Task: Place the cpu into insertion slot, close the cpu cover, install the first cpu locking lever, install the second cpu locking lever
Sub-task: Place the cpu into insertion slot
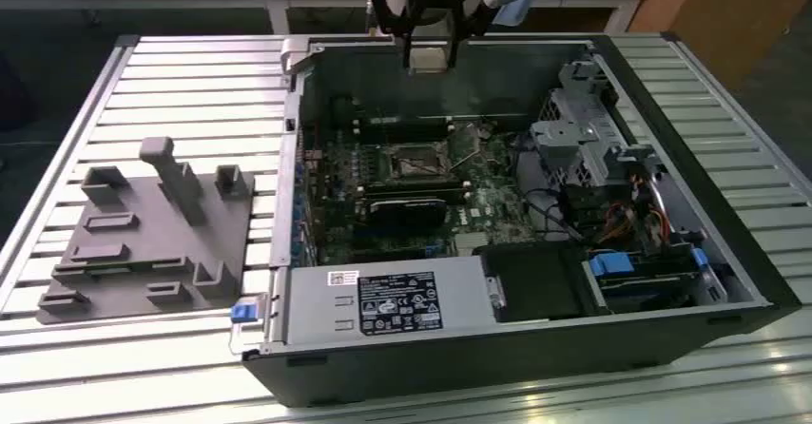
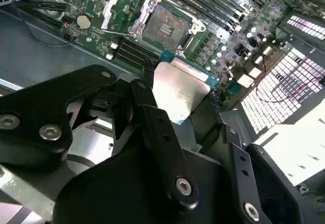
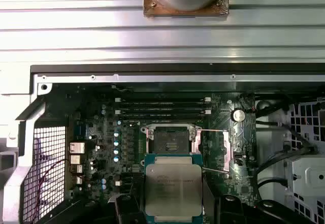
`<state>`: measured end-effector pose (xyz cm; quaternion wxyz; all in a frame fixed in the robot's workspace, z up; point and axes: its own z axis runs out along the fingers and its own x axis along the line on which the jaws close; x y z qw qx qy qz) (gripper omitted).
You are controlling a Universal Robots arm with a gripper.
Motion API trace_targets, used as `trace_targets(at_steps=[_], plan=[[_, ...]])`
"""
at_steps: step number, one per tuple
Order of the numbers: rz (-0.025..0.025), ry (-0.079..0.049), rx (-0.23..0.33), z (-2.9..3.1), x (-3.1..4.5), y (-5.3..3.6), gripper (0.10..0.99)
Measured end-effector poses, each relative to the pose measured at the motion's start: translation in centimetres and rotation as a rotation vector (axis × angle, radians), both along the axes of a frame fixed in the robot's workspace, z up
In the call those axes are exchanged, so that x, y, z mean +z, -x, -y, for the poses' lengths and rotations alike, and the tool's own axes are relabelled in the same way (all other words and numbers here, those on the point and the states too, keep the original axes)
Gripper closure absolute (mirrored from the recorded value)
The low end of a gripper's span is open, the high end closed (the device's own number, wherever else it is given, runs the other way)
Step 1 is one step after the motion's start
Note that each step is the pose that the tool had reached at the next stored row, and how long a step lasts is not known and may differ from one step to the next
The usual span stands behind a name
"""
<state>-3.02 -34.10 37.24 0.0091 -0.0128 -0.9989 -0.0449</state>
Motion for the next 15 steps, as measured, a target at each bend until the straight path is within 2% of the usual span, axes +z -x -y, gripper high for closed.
trace_targets(at_steps=[12,15], plan=[[0.0,0.0,0.0,0.0,0.0,0.0,0.545],[0.0,0.0,0.0,0.0,-0.19,0.0,0.545]])
